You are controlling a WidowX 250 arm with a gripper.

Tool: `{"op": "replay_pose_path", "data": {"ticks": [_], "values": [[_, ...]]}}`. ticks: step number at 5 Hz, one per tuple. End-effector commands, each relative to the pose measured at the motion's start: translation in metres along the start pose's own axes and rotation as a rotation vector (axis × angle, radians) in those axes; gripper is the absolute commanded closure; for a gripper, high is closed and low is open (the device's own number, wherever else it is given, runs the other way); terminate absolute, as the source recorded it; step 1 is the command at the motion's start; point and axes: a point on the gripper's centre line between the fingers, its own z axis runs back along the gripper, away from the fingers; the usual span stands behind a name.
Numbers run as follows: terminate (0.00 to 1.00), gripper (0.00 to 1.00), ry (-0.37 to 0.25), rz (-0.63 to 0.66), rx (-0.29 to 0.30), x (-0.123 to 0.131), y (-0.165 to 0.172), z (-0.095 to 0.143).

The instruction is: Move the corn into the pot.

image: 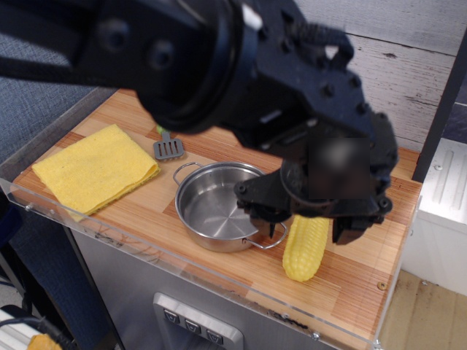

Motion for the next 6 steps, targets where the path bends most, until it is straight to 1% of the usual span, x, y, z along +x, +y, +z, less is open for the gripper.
{"op": "replay_pose_path", "data": {"ticks": [1,2,3,5,6], "values": [[0.0,0.0,0.004,-0.004,-0.01,0.002,-0.006,-0.021],[0.0,0.0,0.011,0.005,0.002,0.006,-0.008,-0.031],[0.0,0.0,0.033,0.008,0.011,0.004,-0.008,-0.042],[0.0,0.0,0.057,0.017,0.034,0.002,-0.004,-0.056],[0.0,1.0,0.059,0.021,0.032,0.001,-0.003,-0.059]]}}
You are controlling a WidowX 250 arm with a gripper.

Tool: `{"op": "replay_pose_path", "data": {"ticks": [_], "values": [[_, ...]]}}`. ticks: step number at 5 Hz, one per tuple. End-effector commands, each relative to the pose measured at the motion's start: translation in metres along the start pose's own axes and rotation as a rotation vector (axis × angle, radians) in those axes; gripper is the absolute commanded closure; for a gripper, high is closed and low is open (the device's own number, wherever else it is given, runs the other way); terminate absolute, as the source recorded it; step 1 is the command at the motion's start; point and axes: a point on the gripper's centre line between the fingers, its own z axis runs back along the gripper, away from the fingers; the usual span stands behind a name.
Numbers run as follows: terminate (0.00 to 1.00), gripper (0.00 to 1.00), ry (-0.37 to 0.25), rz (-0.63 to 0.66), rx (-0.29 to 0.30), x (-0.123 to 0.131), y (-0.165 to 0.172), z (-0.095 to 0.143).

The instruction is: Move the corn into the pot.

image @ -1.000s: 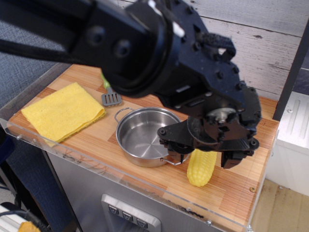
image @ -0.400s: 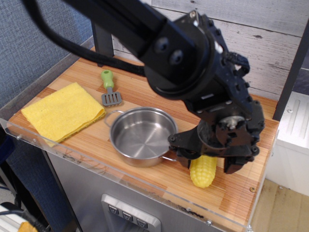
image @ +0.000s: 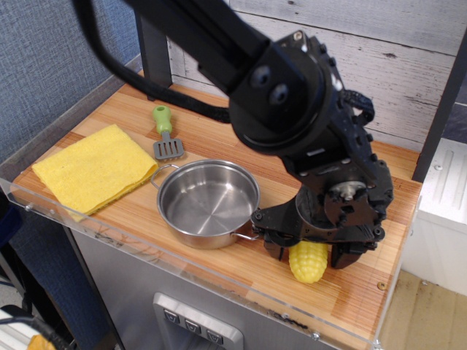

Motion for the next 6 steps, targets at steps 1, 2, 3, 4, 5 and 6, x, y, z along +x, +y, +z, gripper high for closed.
{"op": "replay_pose_path", "data": {"ticks": [1,2,3,4,5,6], "values": [[0.0,1.0,-0.034,0.004,-0.027,0.009,-0.001,0.005],[0.0,1.0,-0.055,-0.006,-0.034,0.011,-0.001,0.012],[0.0,1.0,-0.089,-0.013,-0.058,0.015,-0.002,0.026],[0.0,1.0,-0.144,-0.045,-0.108,0.024,-0.011,0.057],[0.0,1.0,-0.186,-0.06,-0.129,0.031,-0.017,0.084],[0.0,1.0,-0.242,-0.014,-0.054,0.042,0.007,0.106]]}}
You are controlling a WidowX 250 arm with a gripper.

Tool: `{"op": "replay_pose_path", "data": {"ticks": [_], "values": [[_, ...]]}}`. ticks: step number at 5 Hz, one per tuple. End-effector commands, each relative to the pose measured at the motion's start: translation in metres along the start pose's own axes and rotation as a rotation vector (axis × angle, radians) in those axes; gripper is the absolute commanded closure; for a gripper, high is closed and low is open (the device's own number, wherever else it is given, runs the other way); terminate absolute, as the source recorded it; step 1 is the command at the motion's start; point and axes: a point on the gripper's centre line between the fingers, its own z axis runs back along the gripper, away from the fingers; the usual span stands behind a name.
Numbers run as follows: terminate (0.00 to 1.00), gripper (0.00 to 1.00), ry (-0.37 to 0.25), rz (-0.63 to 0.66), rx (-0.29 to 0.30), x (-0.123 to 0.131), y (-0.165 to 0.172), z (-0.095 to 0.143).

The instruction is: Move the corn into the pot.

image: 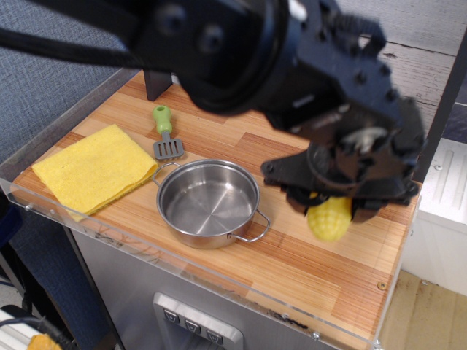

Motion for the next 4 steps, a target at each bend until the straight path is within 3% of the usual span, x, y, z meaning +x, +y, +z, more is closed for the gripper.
{"op": "replay_pose_path", "data": {"ticks": [1,2,4], "values": [[0.0,1.0,-0.134,0.07,0.105,0.033,0.039,0.049],[0.0,1.0,-0.159,0.105,0.133,0.036,0.057,0.057],[0.0,1.0,-0.091,0.134,0.166,0.018,0.089,0.035]]}}
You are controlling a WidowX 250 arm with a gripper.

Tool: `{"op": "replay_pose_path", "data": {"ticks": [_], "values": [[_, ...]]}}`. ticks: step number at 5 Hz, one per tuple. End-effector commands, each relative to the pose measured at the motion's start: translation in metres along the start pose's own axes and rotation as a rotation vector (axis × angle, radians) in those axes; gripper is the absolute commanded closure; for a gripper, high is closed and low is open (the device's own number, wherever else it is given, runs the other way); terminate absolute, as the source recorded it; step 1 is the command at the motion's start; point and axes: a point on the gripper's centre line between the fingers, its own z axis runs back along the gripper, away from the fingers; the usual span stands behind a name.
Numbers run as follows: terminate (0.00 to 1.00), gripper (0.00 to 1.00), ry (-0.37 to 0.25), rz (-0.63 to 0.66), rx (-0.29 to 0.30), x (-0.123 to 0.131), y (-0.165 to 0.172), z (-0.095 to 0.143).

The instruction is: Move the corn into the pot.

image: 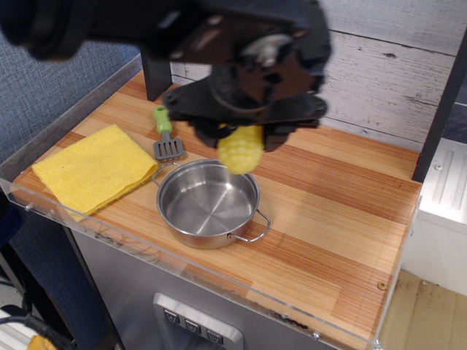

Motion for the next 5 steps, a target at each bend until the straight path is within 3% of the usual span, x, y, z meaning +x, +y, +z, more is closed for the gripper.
{"op": "replay_pose_path", "data": {"ticks": [1,2,5], "values": [[0.0,1.0,0.062,0.013,-0.001,-0.024,0.026,-0.018],[0.0,1.0,0.094,0.019,0.01,-0.035,0.033,-0.029],[0.0,1.0,0.17,0.017,-0.007,-0.038,0.026,-0.074]]}}
